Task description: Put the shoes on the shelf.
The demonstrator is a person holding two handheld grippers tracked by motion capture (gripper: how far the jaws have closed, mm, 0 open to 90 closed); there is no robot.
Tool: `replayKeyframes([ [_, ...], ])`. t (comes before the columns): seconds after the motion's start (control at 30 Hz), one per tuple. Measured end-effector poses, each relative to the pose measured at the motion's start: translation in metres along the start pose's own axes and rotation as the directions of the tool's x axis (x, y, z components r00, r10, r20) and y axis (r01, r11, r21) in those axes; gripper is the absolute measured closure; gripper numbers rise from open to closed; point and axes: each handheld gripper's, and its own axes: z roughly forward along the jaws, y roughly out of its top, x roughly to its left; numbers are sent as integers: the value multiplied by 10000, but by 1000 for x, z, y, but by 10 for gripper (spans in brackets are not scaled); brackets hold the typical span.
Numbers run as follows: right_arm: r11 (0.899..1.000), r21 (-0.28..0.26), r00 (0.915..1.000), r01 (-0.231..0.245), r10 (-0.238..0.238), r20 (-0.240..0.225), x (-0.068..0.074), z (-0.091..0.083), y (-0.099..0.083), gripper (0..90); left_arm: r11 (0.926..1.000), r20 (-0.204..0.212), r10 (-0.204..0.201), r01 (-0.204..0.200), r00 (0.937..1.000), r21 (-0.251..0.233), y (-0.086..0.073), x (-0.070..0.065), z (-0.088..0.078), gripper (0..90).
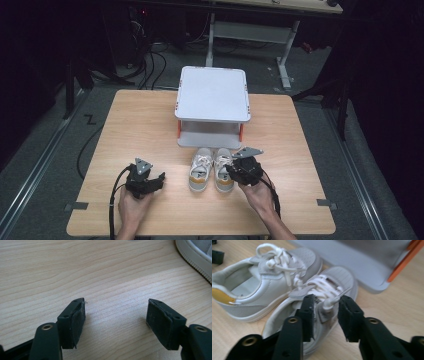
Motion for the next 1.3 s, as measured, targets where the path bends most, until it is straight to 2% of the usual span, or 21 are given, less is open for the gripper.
replayKeyframes([
  [0.07, 9997, -233, 10000, 2, -1, 52, -1, -3, -2, 600, 10000, 0, 1, -1, 10000, 1, 0, 0, 0, 320],
  [0.2, 9978, -636, 9998, -176, 168, -137, -7, -9, -10, 559, 10000, -2, 26, -26, 10000, 33, 0, 0, 0, 323],
  [0.3, 9930, -1028, 9978, -580, 545, -372, -17, -16, -18, 549, 9999, -17, -110, 110, 9999, 0, 0, -1, 0, 317],
  [0.37, 9855, -1412, 9949, -946, 886, -481, -28, -21, -27, 535, 9998, 16, -196, 196, 9998, -5, 0, -1, 0, 300],
  [0.47, 9731, -1817, 9899, -1420, 1391, -283, -42, -24, -40, 530, 9998, 18, -207, 207, 9998, -5, 0, -1, 0, 292],
  [0.67, 9650, -1405, 9728, -2216, 2287, 364, -72, -12, -65, 529, 9995, 128, -305, 305, 9995, 7, 1, -1, 0, 267],
  [0.8, 9568, -1302, 9601, -2598, 2704, 718, -84, -8, -76, 525, 9998, 73, -204, 204, 9998, 57, 1, -3, 1, 249],
  [1.0, 9518, -1291, 9490, -2784, 2932, 1155, -95, -3, -84, 506, 9998, -127, -123, 124, 9998, 129, 1, -5, 1, 249],
  [1.07, 9523, -1236, 9468, -2790, 2943, 1299, -98, -1, -86, 498, 9997, -138, -242, 244, 9996, 91, 1, -6, 0, 260],
  [1.23, 9467, -1092, 9350, -3029, 3174, 1582, -106, 4, -93, 491, 9992, 17, -374, 374, 9993, 120, 1, -8, -2, 274],
  [1.3, 9458, -1034, 9331, -3080, 3215, 1611, -108, 6, -95, 484, 9991, 94, -413, 412, 9991, 101, 3, -10, -4, 278],
])
